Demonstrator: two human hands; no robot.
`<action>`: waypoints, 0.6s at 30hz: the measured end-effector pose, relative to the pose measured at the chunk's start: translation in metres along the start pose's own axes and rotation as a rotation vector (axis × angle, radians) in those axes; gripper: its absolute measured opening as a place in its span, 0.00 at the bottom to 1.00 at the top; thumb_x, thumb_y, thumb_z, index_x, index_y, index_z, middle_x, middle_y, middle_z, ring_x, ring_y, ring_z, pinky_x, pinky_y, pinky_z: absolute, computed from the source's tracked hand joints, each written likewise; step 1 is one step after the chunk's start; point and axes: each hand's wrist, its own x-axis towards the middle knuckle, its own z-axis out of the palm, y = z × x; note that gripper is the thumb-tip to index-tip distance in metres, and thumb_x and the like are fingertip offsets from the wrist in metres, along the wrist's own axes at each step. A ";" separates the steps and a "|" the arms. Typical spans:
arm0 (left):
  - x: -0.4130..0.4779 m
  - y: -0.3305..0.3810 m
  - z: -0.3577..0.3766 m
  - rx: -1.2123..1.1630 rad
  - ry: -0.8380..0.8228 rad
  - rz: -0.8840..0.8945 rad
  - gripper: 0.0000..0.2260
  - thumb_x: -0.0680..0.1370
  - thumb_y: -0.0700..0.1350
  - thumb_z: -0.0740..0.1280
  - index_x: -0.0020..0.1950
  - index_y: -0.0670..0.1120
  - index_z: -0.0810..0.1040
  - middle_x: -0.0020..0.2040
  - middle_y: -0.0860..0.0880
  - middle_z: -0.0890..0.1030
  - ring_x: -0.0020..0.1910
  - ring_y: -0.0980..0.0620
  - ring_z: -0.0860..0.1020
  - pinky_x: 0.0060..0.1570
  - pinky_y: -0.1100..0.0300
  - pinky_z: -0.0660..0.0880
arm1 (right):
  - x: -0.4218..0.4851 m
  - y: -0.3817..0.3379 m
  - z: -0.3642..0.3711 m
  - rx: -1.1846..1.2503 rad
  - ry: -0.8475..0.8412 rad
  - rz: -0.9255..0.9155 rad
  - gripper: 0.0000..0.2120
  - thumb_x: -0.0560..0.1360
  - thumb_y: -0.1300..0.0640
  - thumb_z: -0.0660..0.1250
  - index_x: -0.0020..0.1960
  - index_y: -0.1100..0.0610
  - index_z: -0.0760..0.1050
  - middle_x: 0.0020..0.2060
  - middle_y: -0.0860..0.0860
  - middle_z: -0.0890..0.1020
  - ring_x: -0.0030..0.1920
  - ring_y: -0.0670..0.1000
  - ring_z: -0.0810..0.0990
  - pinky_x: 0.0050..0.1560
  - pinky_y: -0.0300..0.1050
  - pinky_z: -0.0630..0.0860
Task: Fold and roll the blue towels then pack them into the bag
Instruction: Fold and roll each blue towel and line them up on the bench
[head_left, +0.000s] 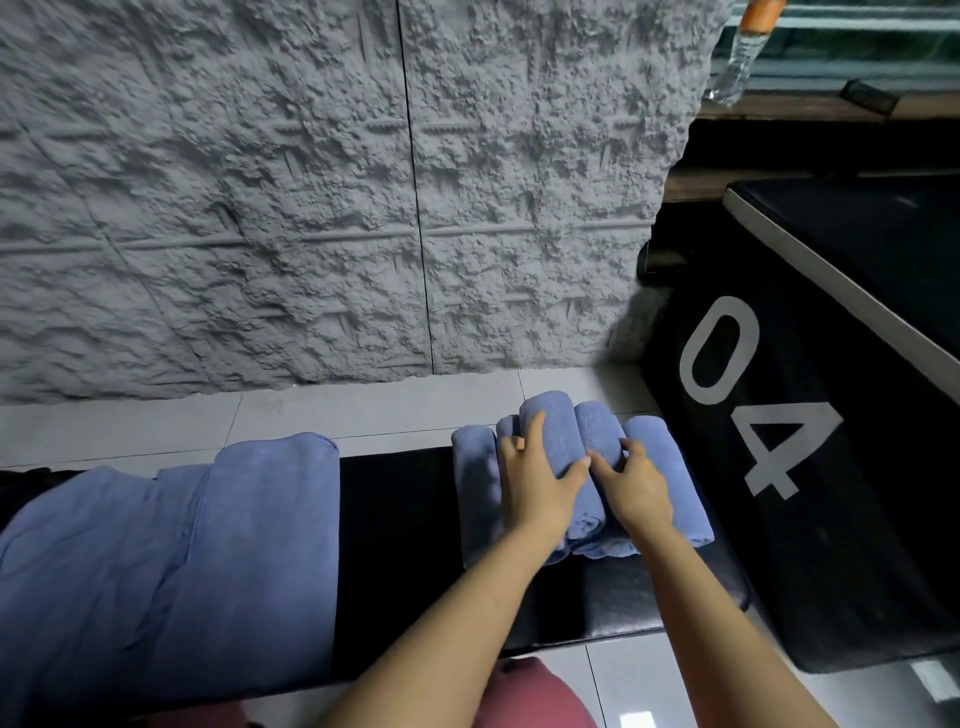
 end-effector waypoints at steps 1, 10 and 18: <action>-0.002 0.000 0.006 0.064 -0.004 -0.001 0.28 0.75 0.55 0.66 0.73 0.54 0.61 0.69 0.45 0.63 0.66 0.45 0.65 0.62 0.56 0.65 | -0.001 0.000 0.000 -0.003 -0.007 -0.002 0.29 0.75 0.39 0.61 0.71 0.53 0.62 0.63 0.55 0.75 0.62 0.60 0.73 0.52 0.54 0.71; -0.020 -0.006 0.022 0.316 -0.183 0.043 0.27 0.80 0.53 0.41 0.77 0.44 0.42 0.78 0.47 0.41 0.77 0.49 0.42 0.74 0.49 0.42 | -0.005 0.008 -0.001 -0.142 0.029 -0.195 0.25 0.81 0.43 0.45 0.77 0.45 0.51 0.75 0.48 0.58 0.74 0.55 0.57 0.70 0.56 0.58; 0.002 -0.004 -0.028 0.143 -0.294 0.040 0.23 0.82 0.54 0.47 0.75 0.45 0.59 0.76 0.47 0.59 0.75 0.50 0.57 0.73 0.47 0.53 | -0.002 0.001 0.001 -0.310 0.025 -0.220 0.28 0.80 0.42 0.48 0.77 0.49 0.50 0.76 0.50 0.57 0.76 0.58 0.53 0.74 0.57 0.52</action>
